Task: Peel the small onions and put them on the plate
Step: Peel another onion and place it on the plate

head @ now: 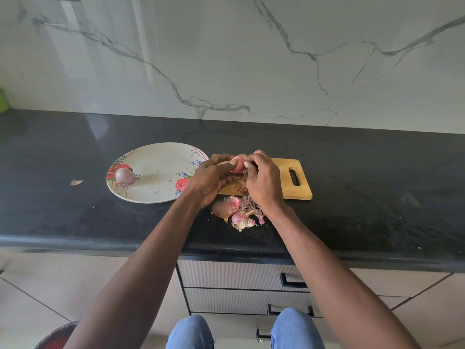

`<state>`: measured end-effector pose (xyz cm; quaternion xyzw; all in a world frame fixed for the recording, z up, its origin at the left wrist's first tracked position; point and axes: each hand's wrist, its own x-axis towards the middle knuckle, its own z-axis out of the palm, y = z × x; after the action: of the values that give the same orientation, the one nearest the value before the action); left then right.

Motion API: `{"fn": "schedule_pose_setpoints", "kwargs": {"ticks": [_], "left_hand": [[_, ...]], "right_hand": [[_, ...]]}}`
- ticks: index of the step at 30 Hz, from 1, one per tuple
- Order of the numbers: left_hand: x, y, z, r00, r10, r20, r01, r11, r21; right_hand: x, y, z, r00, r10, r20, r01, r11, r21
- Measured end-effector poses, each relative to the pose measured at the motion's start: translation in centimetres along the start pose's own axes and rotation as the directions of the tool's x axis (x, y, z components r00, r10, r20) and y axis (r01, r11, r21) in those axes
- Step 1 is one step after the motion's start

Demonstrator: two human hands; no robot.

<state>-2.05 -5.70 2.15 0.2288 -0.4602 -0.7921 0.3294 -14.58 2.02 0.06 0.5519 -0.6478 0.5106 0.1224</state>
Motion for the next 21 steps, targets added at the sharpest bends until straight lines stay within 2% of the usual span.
{"fn": "schedule_pose_setpoints", "kwargs": {"ticks": [5,9,12,14,17,21], "left_hand": [[0.08,0.07,0.05,0.999,-0.039,0.002,0.039,0.998,-0.048],[-0.01,0.18,0.15,0.999,-0.054,0.005,0.054,0.994,-0.1],[0.02,0.18,0.06,0.999,-0.047,0.027,0.049,0.994,-0.097],[0.1,0.14,0.02,0.999,-0.051,0.019,0.052,0.994,-0.1],[0.25,0.22,-0.19,0.999,-0.042,0.001,0.042,0.992,-0.116],[0.22,0.28,-0.29,0.999,-0.04,-0.009,0.038,0.994,-0.106]], "right_hand": [[0.09,-0.25,-0.14,0.99,0.141,0.032,-0.143,0.987,0.072],[0.49,-0.32,-0.38,0.946,0.308,0.096,-0.321,0.93,0.178],[0.65,-0.34,-0.37,0.921,0.356,0.155,-0.386,0.884,0.263],[0.55,-0.47,-0.56,0.932,0.342,0.123,-0.363,0.896,0.255],[0.39,-0.36,-0.65,0.983,0.186,0.005,-0.184,0.969,0.166],[-0.03,-0.23,-0.06,1.0,0.013,0.024,-0.015,0.996,0.089]]}}
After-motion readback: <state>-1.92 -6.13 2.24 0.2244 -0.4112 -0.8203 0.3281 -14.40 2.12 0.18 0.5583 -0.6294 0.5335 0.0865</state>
